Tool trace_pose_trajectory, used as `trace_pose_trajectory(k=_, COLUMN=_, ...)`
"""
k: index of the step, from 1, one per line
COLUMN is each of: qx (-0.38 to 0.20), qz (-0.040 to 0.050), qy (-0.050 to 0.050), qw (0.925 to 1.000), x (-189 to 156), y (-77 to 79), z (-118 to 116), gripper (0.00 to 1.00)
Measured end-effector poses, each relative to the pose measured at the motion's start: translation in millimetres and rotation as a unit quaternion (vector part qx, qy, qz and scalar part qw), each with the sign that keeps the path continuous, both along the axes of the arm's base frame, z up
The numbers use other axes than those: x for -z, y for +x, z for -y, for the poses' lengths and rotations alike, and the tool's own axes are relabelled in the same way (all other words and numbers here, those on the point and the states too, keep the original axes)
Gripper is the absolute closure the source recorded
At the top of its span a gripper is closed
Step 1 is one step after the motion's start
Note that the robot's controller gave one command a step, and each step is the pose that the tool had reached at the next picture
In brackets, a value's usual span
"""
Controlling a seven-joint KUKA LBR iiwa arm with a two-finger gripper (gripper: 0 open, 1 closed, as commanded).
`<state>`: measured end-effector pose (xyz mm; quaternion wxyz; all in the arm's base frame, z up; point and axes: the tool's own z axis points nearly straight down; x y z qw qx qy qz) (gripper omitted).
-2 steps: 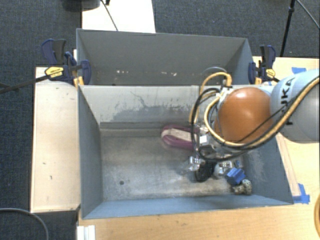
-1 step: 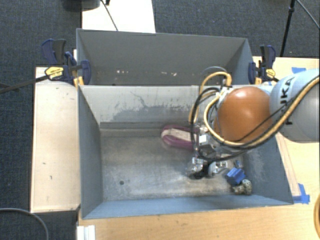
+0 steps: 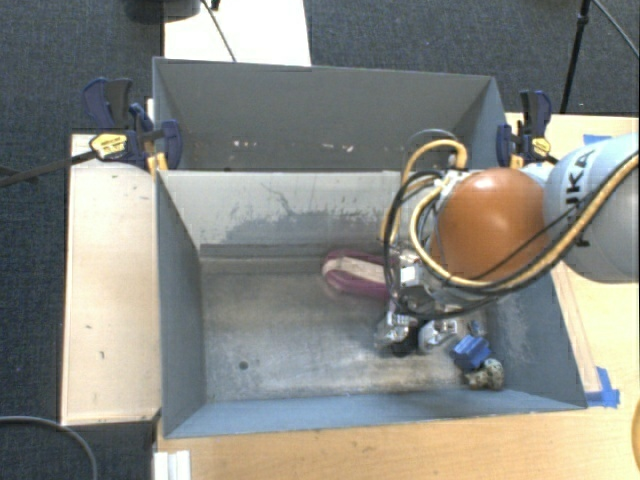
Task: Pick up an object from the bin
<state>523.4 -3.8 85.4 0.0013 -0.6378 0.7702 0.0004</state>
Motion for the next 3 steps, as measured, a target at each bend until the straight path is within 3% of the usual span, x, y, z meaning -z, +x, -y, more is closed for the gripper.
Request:
trace_pose_trajectory(k=2, qx=0.011, qz=0.0014, qy=0.0, qw=0.9999, x=-50, y=0.9, z=-1, gripper=1.0)
trace_pose_trajectory(k=3, qx=0.015, qz=0.0025, qy=0.0, qw=0.9999, x=-113, y=2.4, z=-1, gripper=1.0)
